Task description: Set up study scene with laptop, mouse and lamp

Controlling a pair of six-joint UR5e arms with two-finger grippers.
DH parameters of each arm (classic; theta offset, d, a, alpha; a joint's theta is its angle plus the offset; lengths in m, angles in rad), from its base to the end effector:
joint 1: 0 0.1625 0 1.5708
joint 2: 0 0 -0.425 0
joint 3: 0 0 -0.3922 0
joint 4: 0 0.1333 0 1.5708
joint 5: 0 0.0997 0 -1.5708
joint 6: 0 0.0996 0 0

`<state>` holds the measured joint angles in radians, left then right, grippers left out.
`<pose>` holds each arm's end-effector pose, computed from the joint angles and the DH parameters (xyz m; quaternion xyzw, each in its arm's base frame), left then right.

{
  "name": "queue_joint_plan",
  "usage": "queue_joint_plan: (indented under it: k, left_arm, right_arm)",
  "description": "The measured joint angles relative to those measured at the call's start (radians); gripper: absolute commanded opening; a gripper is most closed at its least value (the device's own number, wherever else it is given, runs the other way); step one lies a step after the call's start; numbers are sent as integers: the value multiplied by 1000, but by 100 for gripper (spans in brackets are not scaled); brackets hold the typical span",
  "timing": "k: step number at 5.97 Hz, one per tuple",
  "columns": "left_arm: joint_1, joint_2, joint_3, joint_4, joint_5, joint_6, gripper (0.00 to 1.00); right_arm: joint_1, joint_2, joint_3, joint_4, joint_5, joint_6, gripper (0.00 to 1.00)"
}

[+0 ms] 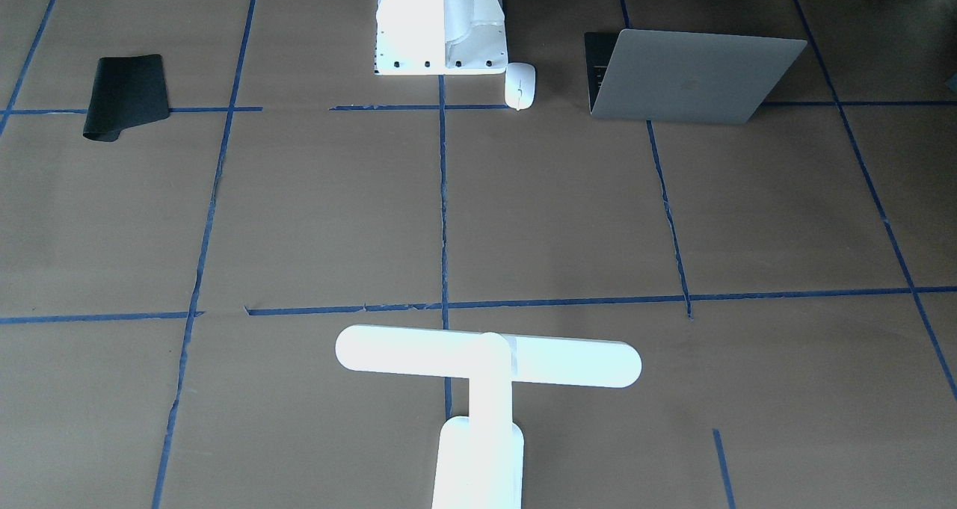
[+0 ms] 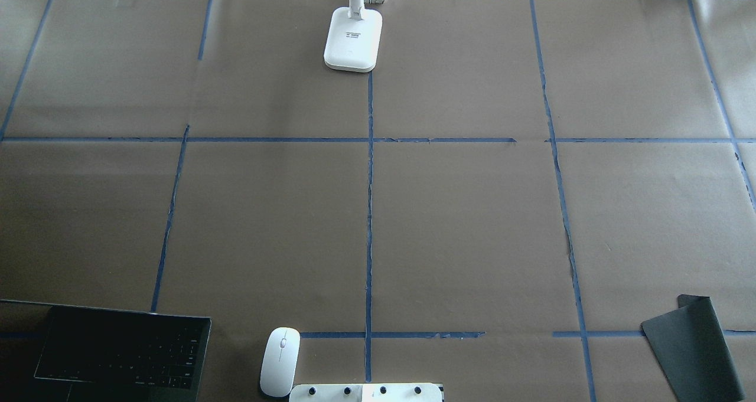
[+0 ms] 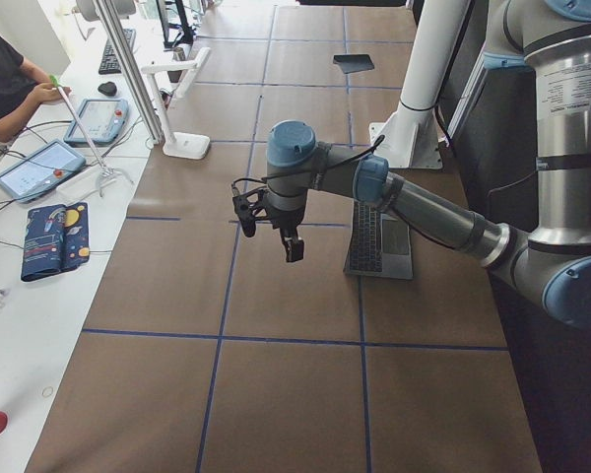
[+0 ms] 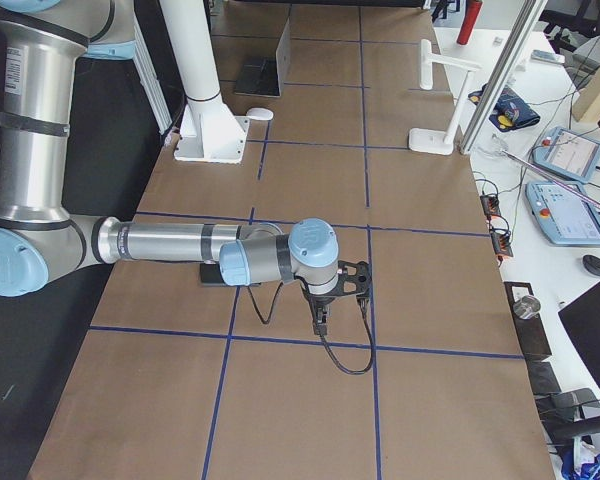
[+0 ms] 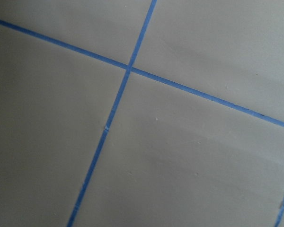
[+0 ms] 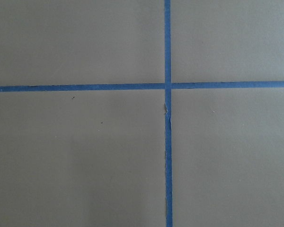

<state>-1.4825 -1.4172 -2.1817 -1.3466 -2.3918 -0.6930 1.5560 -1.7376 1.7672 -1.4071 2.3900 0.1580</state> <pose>-0.0249 -0.4033 0.4523 -0.0523 0.4071 -0.2269 0.8832 0.0541 -0.4332 0.6176 0.0540 -0.4025 0.0270 0.9134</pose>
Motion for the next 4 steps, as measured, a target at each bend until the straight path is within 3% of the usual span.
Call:
queue_joint_plan:
  k: [4]
  left_arm:
    - [229,103,-281,-4,13,-547,100]
  right_arm:
    - [-1,19,1,3,4,78,100]
